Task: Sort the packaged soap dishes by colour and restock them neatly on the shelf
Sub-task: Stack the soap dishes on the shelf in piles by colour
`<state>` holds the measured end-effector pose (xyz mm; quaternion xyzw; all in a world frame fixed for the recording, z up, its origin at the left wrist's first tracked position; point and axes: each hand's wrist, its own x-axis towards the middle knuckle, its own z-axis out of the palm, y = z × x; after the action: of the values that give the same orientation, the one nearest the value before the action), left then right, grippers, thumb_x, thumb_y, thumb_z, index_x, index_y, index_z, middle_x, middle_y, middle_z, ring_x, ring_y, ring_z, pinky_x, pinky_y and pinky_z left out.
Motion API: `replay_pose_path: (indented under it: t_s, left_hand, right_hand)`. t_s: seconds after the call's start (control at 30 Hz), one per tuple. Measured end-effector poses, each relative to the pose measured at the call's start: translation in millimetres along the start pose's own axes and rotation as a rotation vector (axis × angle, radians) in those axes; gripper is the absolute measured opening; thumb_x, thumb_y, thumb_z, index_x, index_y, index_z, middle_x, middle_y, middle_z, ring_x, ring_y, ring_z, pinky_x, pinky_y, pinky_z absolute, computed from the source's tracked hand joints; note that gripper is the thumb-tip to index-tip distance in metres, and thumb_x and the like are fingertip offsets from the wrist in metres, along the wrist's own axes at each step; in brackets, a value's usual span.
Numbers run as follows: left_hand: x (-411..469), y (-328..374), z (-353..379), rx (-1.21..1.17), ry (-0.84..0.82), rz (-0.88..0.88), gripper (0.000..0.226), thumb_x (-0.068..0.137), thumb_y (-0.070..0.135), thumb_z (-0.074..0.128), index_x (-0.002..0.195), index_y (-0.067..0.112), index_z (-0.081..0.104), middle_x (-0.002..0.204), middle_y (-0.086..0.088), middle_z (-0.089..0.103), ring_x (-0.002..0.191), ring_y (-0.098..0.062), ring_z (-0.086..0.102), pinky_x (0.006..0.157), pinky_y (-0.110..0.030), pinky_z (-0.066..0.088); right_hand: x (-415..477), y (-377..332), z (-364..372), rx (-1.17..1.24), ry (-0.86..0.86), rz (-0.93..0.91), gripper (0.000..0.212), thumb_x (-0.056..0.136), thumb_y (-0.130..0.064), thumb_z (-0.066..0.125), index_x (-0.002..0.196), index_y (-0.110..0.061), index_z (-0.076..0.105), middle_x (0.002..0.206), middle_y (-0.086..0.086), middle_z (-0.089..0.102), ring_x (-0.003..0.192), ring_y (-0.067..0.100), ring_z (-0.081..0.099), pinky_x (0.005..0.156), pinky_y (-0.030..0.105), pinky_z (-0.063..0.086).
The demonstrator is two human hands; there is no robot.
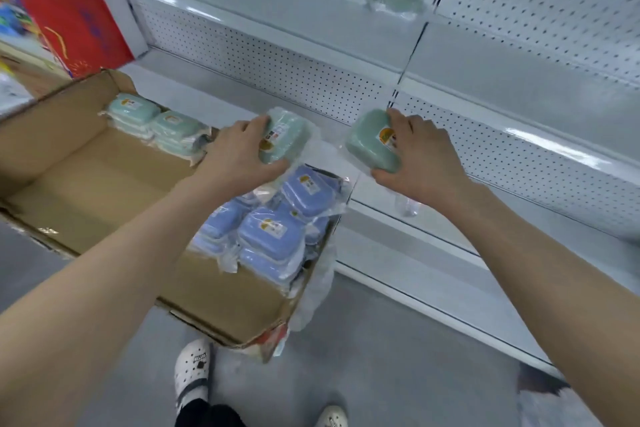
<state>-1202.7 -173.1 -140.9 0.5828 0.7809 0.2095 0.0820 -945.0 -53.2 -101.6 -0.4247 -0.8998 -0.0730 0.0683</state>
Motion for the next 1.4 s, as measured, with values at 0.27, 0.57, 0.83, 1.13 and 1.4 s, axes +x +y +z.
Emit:
replay_pose_path:
  t_s: [0.27, 0.57, 0.83, 1.13, 1.4]
  left_hand:
    - [11, 79, 3, 0.036, -0.020, 0.036, 0.084, 0.082, 0.065, 0.056, 0.147, 0.019, 0.031, 0.129, -0.011, 0.053, 0.114, -0.030, 0.049, 0.090, -0.039, 0.041]
    - [91, 97, -29, 0.118, 0.091, 0.132, 0.082, 0.081, 0.071, 0.051, 0.146, 0.023, 0.034, 0.127, -0.007, 0.058, 0.111, -0.032, 0.050, 0.096, -0.039, 0.039]
    - [189, 90, -48, 0.164, 0.151, 0.255, 0.085, 0.073, 0.062, 0.050, 0.143, 0.014, 0.038, 0.126, -0.011, 0.060, 0.108, -0.035, 0.056, 0.097, -0.041, 0.038]
    - [348, 80, -40, 0.220, 0.174, 0.211, 0.077, 0.074, 0.045, 0.067, 0.141, 0.025, 0.035, 0.129, -0.007, 0.057, 0.113, -0.036, 0.050, 0.100, -0.046, 0.042]
    - [504, 89, -24, 0.284, 0.067, 0.196, 0.071, 0.084, 0.040, 0.059, 0.145, 0.019, 0.030, 0.138, -0.010, 0.047, 0.123, -0.037, 0.041, 0.107, -0.043, 0.032]
  right_hand:
    - [-30, 89, -17, 0.045, -0.015, 0.035, 0.090, 0.073, -0.058, 0.068, 0.145, -0.018, 0.032, 0.125, 0.011, 0.056, 0.109, 0.033, 0.053, 0.091, 0.041, 0.039]
    - [26, 127, -37, 0.050, 0.142, 0.042, 0.080, 0.073, -0.061, 0.069, 0.138, -0.023, 0.044, 0.122, 0.005, 0.060, 0.106, 0.029, 0.055, 0.089, 0.039, 0.037]
    - [96, 147, -41, 0.139, 0.262, 0.098, 0.078, 0.074, -0.056, 0.072, 0.141, -0.027, 0.044, 0.130, 0.003, 0.056, 0.113, 0.029, 0.051, 0.093, 0.042, 0.034]
    - [224, 193, -12, 0.197, 0.251, 0.041, 0.076, 0.074, -0.054, 0.073, 0.139, -0.027, 0.044, 0.130, 0.003, 0.053, 0.114, 0.026, 0.049, 0.094, 0.040, 0.036]
    - [340, 247, 21, 0.190, 0.216, -0.040, 0.073, 0.077, -0.055, 0.071, 0.139, -0.029, 0.042, 0.132, 0.001, 0.046, 0.110, 0.023, 0.050, 0.095, 0.037, 0.036]
